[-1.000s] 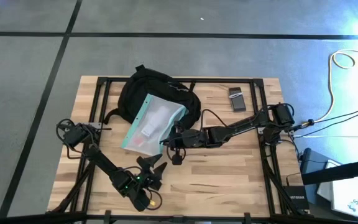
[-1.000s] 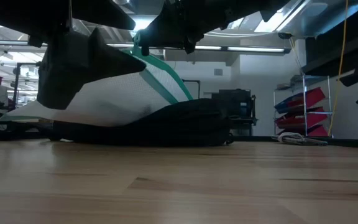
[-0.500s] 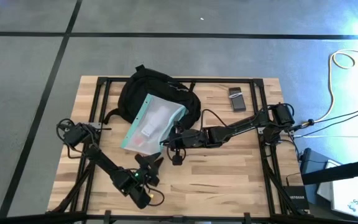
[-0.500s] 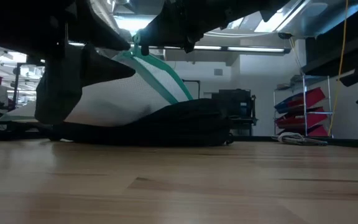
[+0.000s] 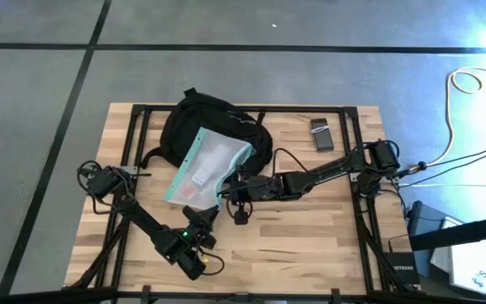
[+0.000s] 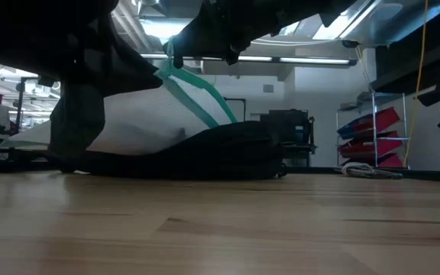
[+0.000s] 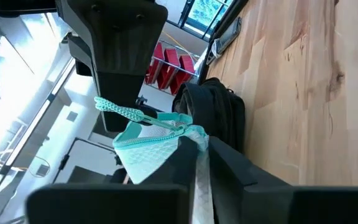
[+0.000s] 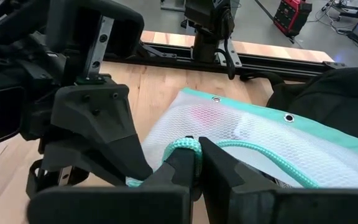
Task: Unpack backpack
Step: Close the blue zip bag
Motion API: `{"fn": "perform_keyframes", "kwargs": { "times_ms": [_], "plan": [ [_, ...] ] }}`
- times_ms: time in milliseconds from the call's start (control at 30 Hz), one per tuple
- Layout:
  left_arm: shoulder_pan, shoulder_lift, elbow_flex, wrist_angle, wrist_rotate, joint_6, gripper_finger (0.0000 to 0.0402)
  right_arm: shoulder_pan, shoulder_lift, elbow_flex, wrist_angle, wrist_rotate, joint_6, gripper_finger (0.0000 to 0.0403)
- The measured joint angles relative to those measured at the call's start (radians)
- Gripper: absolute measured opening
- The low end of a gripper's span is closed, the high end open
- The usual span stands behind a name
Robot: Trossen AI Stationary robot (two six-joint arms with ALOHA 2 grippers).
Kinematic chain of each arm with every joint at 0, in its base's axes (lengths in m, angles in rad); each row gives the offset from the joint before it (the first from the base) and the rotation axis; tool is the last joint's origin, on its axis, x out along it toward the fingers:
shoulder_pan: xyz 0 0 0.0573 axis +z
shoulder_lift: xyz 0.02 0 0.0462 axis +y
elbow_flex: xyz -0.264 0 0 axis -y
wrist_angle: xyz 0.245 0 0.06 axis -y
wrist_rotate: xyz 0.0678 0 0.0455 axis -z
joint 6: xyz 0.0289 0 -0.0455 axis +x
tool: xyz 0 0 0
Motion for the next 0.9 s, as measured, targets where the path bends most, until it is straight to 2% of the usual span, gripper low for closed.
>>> {"fn": "perform_keyframes", "kwargs": {
  "times_ms": [267,500,733,900],
  "plan": [
    [0.0,0.0,0.0,0.0,0.0,-0.043,0.0001,0.001,0.0,0.0,-0.009,0.0,0.0,0.0],
    [-0.003,-0.073,-0.001,0.0,0.002,-0.228,0.0,0.001,0.0,0.0,-0.07,0.023,0.0,0.0],
    [-0.032,-0.124,-0.001,0.0,0.003,-0.186,0.0,-0.014,-0.03,0.0,-0.149,0.062,-0.001,0.0],
    [-0.049,-0.124,-0.001,0.0,0.0,-0.212,0.0,-0.029,-0.07,0.0,-0.208,0.093,-0.025,0.0]
  ]
}}
